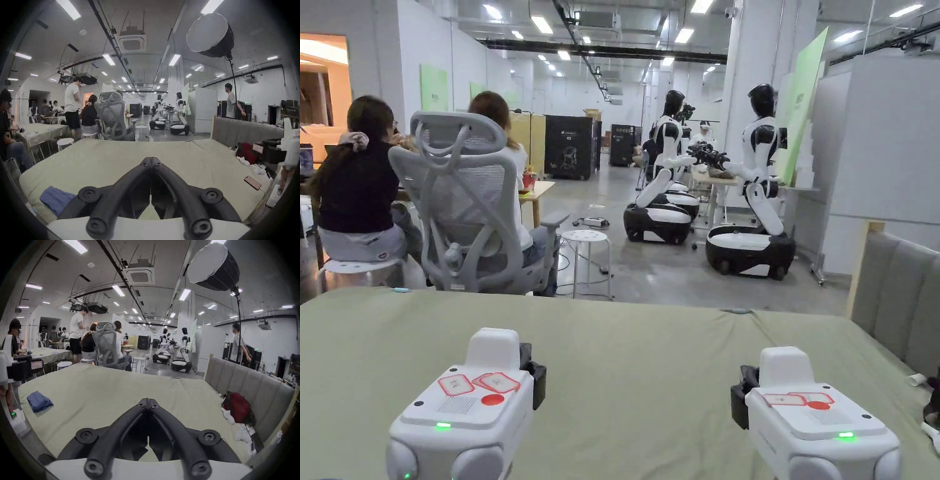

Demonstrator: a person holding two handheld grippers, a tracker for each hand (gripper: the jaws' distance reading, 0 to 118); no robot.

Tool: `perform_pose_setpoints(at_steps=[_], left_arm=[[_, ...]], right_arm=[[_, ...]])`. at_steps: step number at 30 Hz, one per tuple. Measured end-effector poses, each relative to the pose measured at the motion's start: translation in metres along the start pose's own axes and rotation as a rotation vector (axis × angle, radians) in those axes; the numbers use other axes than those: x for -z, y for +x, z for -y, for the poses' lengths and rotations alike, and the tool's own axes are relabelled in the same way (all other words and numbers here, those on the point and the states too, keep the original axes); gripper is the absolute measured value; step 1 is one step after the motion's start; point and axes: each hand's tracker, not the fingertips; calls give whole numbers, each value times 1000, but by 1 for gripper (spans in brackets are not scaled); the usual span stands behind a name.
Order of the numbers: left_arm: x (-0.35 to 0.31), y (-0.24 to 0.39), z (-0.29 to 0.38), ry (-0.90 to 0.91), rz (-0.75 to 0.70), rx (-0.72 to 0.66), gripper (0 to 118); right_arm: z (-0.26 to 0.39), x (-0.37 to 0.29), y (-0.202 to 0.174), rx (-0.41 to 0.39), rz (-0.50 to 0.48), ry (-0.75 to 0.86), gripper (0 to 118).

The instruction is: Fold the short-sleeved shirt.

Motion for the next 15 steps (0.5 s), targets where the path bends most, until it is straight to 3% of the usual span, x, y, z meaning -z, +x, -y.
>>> perform_pose_setpoints(at_steps=[11,13,14,15], left_arm=[[-6,9,-5,-18,4,21,0],[-6,9,-5,-19,5,30,19],[-6,9,-5,-22,10,33,30],[-6,9,-4,-26,12,37,45]], right_arm=[[7,9,-3,34,-44,18,0],[9,10,-5,31,-44,12,9],[10,10,-4,31,-50,7,18],[11,11,-4,31,-55,2,35]])
